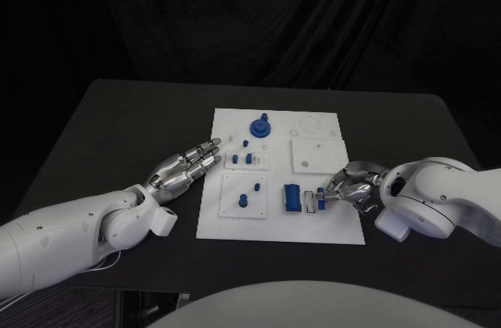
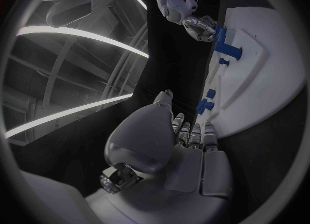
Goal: Assemble the parts on the task board
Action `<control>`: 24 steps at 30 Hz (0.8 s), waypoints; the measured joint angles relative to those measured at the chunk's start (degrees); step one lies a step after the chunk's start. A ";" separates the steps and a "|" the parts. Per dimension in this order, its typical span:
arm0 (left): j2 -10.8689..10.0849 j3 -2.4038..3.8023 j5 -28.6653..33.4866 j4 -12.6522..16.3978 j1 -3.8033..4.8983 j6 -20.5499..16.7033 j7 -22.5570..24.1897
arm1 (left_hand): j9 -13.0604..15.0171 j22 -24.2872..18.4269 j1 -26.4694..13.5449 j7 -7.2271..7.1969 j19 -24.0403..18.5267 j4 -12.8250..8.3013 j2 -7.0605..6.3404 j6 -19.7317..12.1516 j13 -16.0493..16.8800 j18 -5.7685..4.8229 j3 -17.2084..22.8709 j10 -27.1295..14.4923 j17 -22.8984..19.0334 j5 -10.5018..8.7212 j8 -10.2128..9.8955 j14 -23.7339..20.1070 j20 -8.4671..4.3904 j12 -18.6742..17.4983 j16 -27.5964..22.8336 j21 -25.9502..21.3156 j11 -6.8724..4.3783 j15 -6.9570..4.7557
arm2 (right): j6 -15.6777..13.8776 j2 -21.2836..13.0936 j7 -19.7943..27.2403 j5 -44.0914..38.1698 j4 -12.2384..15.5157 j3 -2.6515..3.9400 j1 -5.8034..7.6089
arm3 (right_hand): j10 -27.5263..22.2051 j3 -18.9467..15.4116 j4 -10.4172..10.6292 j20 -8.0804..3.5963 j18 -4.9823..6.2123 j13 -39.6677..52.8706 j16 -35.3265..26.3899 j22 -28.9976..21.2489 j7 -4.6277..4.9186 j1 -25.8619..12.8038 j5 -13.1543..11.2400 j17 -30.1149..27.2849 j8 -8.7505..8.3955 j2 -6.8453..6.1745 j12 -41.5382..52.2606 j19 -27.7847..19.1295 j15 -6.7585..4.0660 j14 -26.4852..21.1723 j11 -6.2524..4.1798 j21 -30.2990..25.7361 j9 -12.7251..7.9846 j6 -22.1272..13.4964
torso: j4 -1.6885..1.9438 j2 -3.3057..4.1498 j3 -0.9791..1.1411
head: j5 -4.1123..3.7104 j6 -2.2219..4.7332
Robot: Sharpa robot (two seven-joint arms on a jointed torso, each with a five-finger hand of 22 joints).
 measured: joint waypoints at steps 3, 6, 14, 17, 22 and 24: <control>0.01 0.00 0.00 0.02 -0.01 0.01 0.00 | 0.00 0.01 0.00 0.00 -0.13 0.00 0.00 0.00 0.00 0.00 0.00 0.00 0.01 0.00 0.00 0.00 0.12 0.00 0.00 0.00 0.00 0.00 | 0.01 0.93 0.41 1.11 -0.48 0.00 0.08 | 0.00 0.00 0.00 0.00 0.00 0.00 0.00 0.00 -0.01 -0.13 0.00 0.00 0.00 -0.13 0.00 0.00 0.00 0.00 0.00 0.00 0.01 0.01 | 0.03 0.03 0.02 | 0.01 0.00; 0.04 0.04 0.00 0.04 -0.01 0.04 0.01 | -0.01 0.07 0.00 0.00 -0.20 0.00 0.00 0.00 0.00 0.00 0.00 0.00 0.01 0.00 0.00 0.00 0.19 0.00 0.00 0.01 0.00 0.00 | 0.11 1.79 0.61 1.88 -1.14 0.00 0.11 | 0.00 0.02 0.01 0.00 0.00 0.00 0.00 0.00 -0.02 -0.13 -0.01 0.00 0.00 -0.13 0.00 0.00 0.00 0.00 0.00 0.00 0.01 0.03 | 0.13 0.07 0.03 | -0.10 0.00; 0.06 0.06 0.01 0.10 -0.01 0.15 0.06 | -0.01 0.01 0.00 0.00 -0.20 0.00 0.00 0.00 0.00 0.00 0.00 0.00 0.02 0.00 0.00 0.00 0.19 0.00 0.00 0.02 0.00 0.00 | 0.70 3.36 0.67 3.01 -2.56 -0.02 0.14 | 0.00 1.69 -0.55 0.00 0.00 0.00 0.00 0.00 -0.05 -1.56 -0.54 0.00 -0.01 -0.21 0.00 0.00 0.00 0.00 0.00 0.00 0.01 0.07 | 0.23 0.19 0.01 | 0.03 0.00; 0.02 0.06 0.01 0.13 -0.01 0.19 0.09 | -0.01 -0.01 0.00 0.00 -0.20 0.00 0.00 0.00 0.00 0.00 0.00 0.00 0.02 0.00 0.00 0.00 0.19 0.00 0.00 0.02 0.00 0.00 | 1.04 3.70 0.55 3.18 -2.97 -0.02 0.14 | 0.00 2.54 -0.77 0.00 0.00 0.00 0.00 0.00 -0.05 -2.29 -0.99 0.00 -0.02 -0.49 0.00 0.00 0.00 0.00 0.00 0.00 0.01 0.07 | 0.23 0.20 -0.02 | 0.06 0.00; 0.02 0.07 0.02 0.13 -0.01 0.21 0.09 | -0.02 -0.01 0.00 0.00 -0.20 0.00 0.00 0.00 0.00 0.00 0.00 0.00 0.03 0.00 0.00 0.00 0.18 0.00 0.00 0.03 0.00 0.00 | 1.65 3.81 0.11 3.19 -3.26 -0.02 0.12 | 0.00 4.36 -1.97 0.00 0.00 -0.01 0.00 0.00 -0.05 -3.09 -1.88 0.00 -0.07 -0.64 0.00 0.00 0.00 0.00 0.00 -0.22 -0.03 0.07 | 0.23 0.20 -0.06 | 0.19 0.00; 0.02 0.07 0.02 0.13 -0.01 0.22 0.09 | -0.02 -0.01 0.00 0.00 -0.20 0.00 0.00 0.00 0.00 0.00 0.00 0.00 0.02 0.00 0.00 0.00 0.18 0.00 0.00 0.03 0.00 0.00 | 1.86 3.79 -0.16 3.10 -3.27 -0.02 0.11 | 0.00 4.38 -1.99 0.00 0.00 0.02 0.00 0.00 -0.04 -3.09 -2.05 0.00 -0.07 -0.64 0.00 0.00 0.00 0.00 0.00 -0.23 -0.04 0.07 | 0.23 0.20 -0.07 | 0.24 0.00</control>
